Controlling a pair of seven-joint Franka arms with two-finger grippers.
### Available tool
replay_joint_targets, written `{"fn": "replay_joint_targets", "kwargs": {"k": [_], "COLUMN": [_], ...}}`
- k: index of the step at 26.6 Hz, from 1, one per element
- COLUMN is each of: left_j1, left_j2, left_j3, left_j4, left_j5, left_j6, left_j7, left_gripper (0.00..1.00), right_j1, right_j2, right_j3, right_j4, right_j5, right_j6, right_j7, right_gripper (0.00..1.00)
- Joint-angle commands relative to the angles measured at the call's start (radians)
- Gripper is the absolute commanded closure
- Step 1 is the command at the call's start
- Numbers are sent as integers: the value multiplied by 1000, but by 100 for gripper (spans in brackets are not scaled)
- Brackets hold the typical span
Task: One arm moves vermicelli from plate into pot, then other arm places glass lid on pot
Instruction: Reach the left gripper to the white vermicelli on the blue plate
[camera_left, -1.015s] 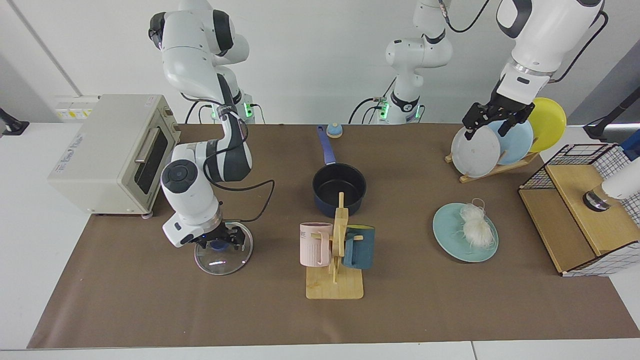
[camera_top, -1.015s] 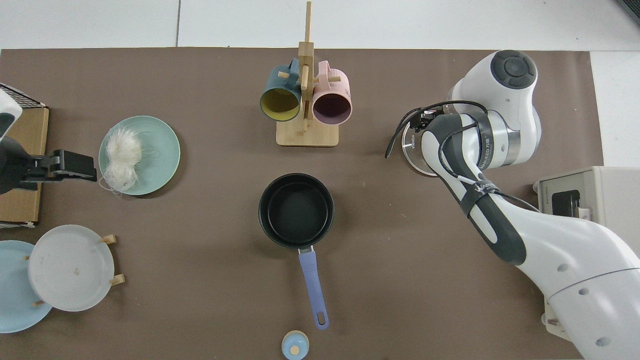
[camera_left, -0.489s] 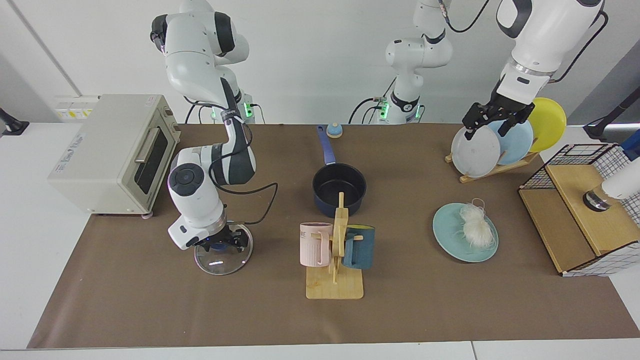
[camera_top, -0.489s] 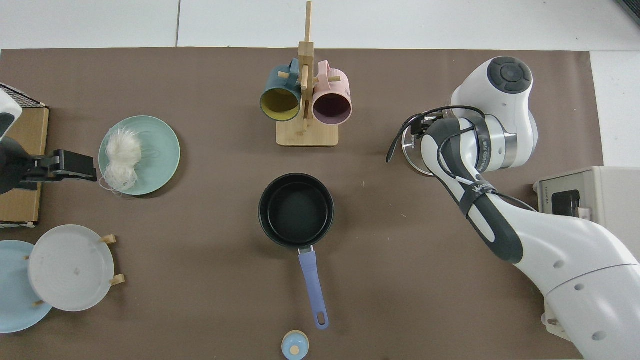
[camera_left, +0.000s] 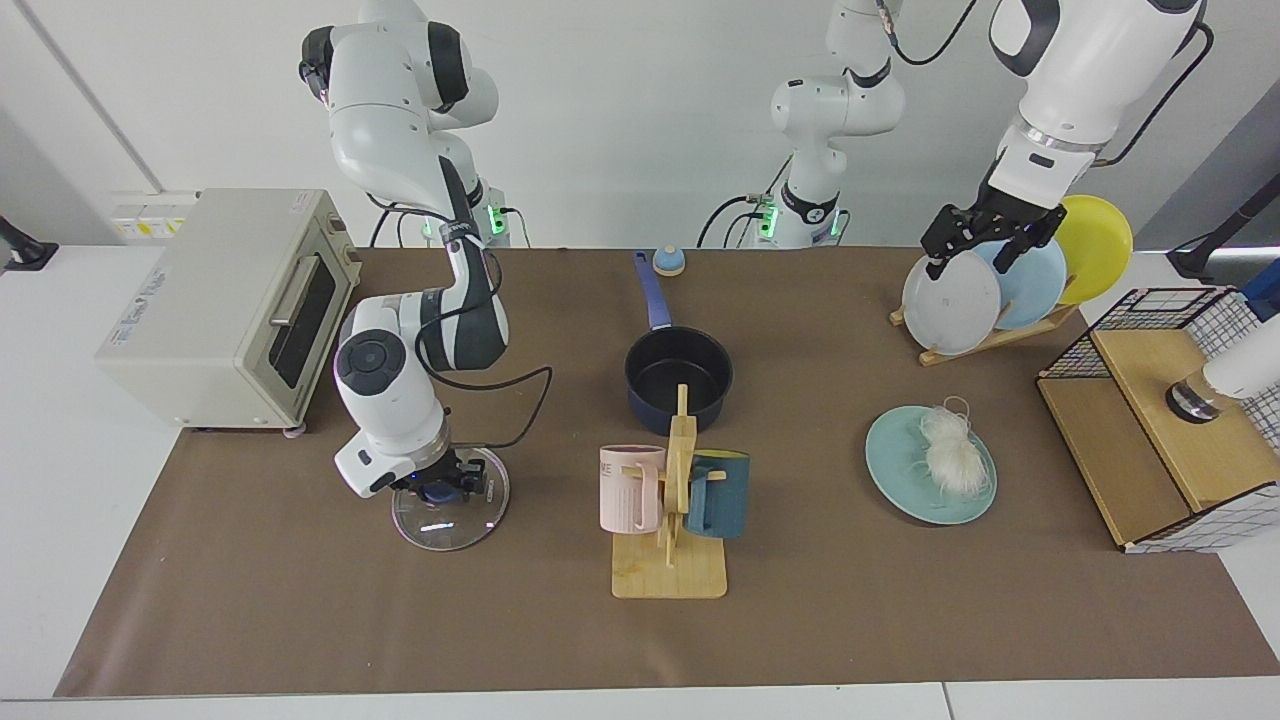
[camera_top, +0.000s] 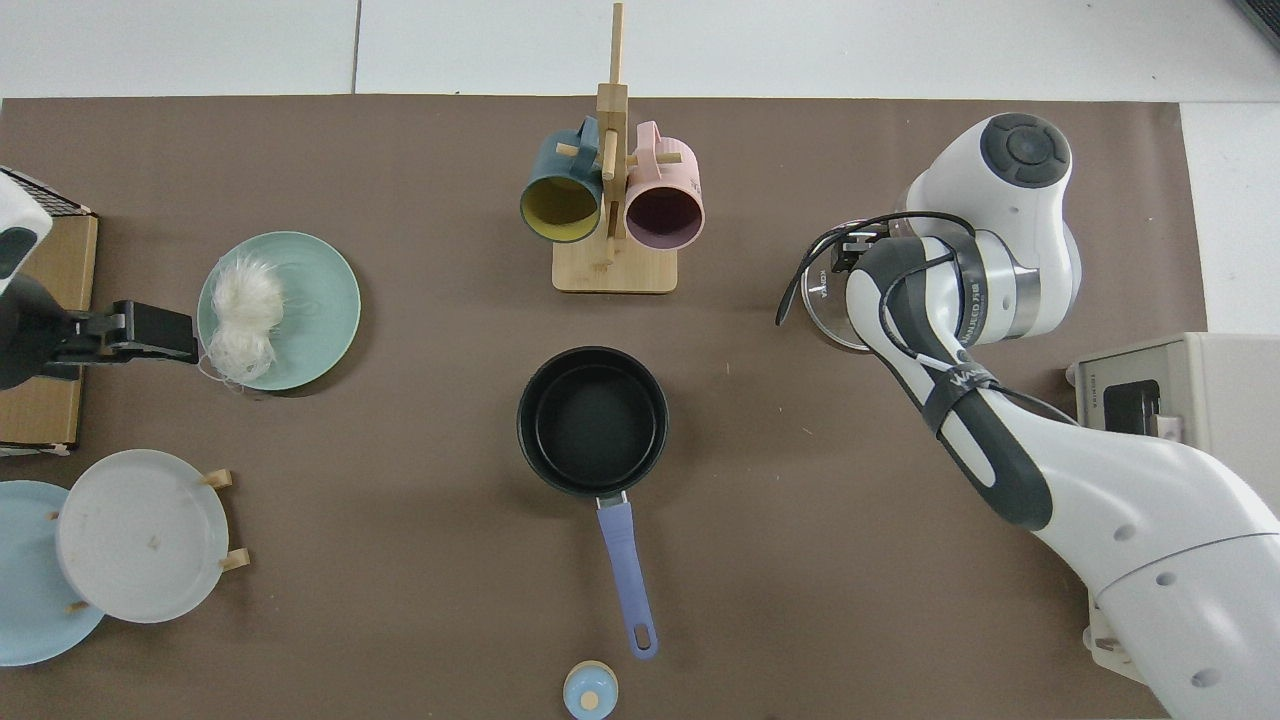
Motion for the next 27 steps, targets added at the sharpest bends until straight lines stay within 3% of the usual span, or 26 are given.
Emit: {"fn": "replay_joint_targets", "kwargs": {"k": [1, 6, 14, 21, 27], "left_j1": [16, 19, 24, 50, 54], "left_j2": [-5, 56, 230, 329, 347], "left_j3": [37, 60, 86, 86, 86], "left_j4": [-21, -98, -152, -199, -238], "left_j5": [4, 9, 10, 10, 0], "left_j6": [49, 199, 400, 502, 562], "left_j7": [48, 105, 87, 86, 80], "left_gripper": [0, 0, 0, 0, 1], "right_j1": [4, 1, -4, -7, -7], "right_j2": [-18, -53, -102, -148, -193], "right_j3": [7, 7, 7, 7, 7], "right_j4": [-11, -11, -13, -18, -25], "right_j5": [3, 6, 6, 42, 42], "right_j6": [10, 9, -11, -50, -106], "right_j7": [17, 20, 20, 20, 18], "right_gripper": [100, 100, 100, 100, 100]}}
